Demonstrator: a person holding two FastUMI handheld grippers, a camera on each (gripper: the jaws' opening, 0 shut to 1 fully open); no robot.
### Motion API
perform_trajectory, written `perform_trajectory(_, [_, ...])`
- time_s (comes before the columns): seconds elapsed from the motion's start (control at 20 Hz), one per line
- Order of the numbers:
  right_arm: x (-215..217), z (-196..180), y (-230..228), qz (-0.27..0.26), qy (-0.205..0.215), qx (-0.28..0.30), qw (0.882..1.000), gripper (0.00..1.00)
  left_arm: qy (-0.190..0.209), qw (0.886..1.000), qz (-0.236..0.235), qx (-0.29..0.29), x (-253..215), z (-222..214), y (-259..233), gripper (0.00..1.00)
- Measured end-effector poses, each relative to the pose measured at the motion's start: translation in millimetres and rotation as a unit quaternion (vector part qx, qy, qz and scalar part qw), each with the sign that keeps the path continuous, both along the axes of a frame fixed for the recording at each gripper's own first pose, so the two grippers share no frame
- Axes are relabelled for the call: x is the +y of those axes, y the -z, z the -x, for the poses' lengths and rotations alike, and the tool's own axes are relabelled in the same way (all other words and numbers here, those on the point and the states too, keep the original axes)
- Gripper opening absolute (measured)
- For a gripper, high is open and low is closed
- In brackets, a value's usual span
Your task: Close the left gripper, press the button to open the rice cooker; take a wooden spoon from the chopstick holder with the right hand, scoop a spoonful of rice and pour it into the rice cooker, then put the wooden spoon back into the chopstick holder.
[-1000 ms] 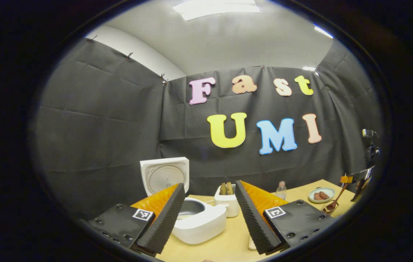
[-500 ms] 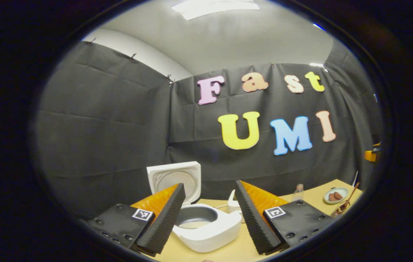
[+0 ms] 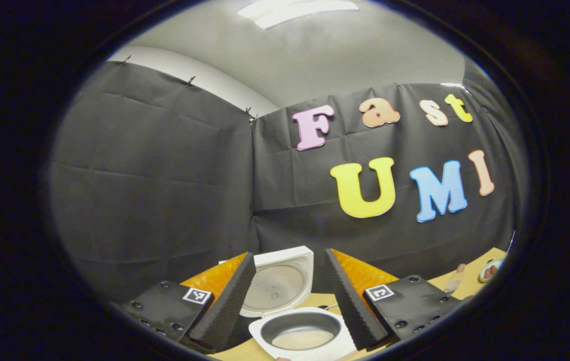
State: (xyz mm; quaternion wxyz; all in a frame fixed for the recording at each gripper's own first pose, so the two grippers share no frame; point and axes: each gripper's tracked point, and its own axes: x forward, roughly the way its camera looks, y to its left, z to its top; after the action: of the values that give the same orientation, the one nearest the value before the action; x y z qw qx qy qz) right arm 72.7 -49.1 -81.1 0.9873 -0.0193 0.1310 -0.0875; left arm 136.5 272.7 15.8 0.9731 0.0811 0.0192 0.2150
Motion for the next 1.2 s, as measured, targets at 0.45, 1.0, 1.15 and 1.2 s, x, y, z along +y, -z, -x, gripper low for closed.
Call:
perform_trajectory(0.45, [-5,26,-10,0.016,0.047,-0.010,0.999,0.99,-0.042,0.999,0.003,-0.012,88,-92,5,0.95])
perform_trajectory(1.0, [-23,55,-12,0.039,0.075,0.004,0.996,0.99,-0.090,0.992,0.061,0.066,166,-179,82,0.91])
perform_trajectory(1.15, [-26,58,-10,0.038,0.075,0.007,0.996,0.99,-0.103,0.989,0.070,0.078,177,-177,100,0.91])
perform_trajectory(1.2, [-25,59,-12,0.036,0.073,0.005,0.997,0.99,-0.100,0.989,0.071,0.078,176,-179,99,0.93])
